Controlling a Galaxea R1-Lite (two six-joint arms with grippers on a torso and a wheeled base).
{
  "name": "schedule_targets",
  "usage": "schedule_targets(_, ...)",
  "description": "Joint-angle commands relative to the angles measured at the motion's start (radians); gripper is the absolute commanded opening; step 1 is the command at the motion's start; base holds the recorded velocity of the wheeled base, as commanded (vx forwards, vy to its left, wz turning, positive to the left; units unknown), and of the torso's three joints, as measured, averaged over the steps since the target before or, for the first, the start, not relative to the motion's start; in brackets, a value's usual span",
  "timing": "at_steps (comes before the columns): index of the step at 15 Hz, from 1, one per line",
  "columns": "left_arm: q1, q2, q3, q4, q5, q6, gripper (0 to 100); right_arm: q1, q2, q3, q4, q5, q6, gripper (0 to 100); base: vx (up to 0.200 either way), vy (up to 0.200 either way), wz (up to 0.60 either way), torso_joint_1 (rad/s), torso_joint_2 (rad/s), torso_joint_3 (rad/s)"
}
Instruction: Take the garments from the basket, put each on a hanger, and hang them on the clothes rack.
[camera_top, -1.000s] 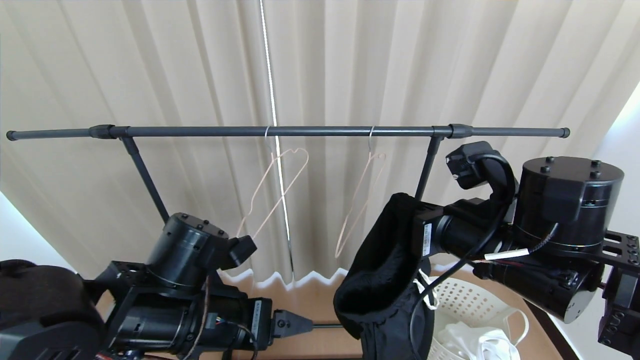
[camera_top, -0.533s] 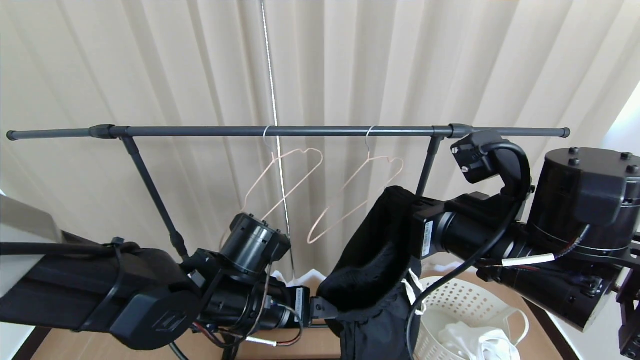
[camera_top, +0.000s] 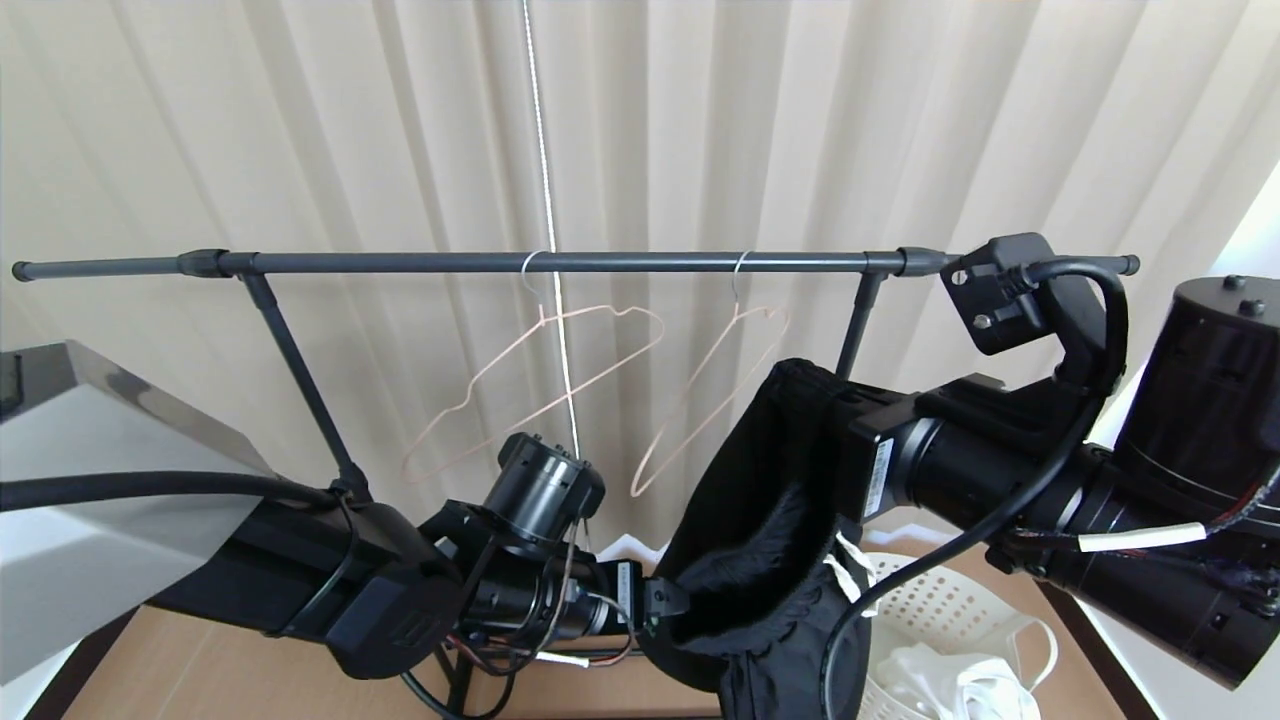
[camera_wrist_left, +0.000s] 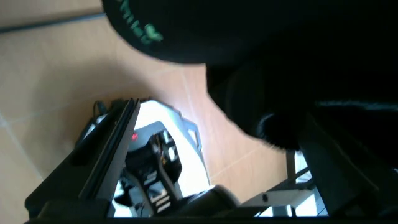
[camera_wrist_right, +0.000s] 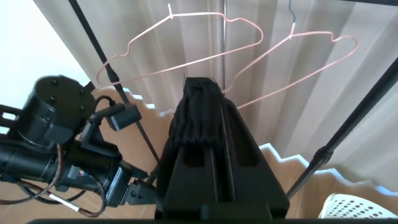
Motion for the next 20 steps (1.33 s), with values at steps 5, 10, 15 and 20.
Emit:
schedule_targets(5, -0.043, -0.060, 0.022, 0.001, -0.001, -0.002, 100, 0.000, 0.026, -0.010, -0.009, 0.000, 0.002, 0, 0.000, 0.000, 0.00, 0.000, 0.00, 0.000)
schedule_targets(10, -0.091, -0.016, 0.030, -0.002, 0.006, -0.021, 100, 0.017, 0.040, -0.040, -0.006, 0.000, 0.042, 0, 0.000, 0.000, 0.00, 0.000, 0.00, 0.000)
schedule_targets(15, -0.125, -0.091, 0.091, 0.003, 0.077, -0.016, 0, -0.020, 0.038, -0.032, -0.009, -0.053, 0.044, 0, 0.000, 0.000, 0.00, 0.000, 0.00, 0.000)
schedule_targets(20, -0.082, -0.217, 0.128, 0.004, 0.154, 0.031, 0, -0.090, 0.060, -0.061, 0.020, -0.107, 0.036, 0, 0.000, 0.000, 0.00, 0.000, 0.00, 0.000)
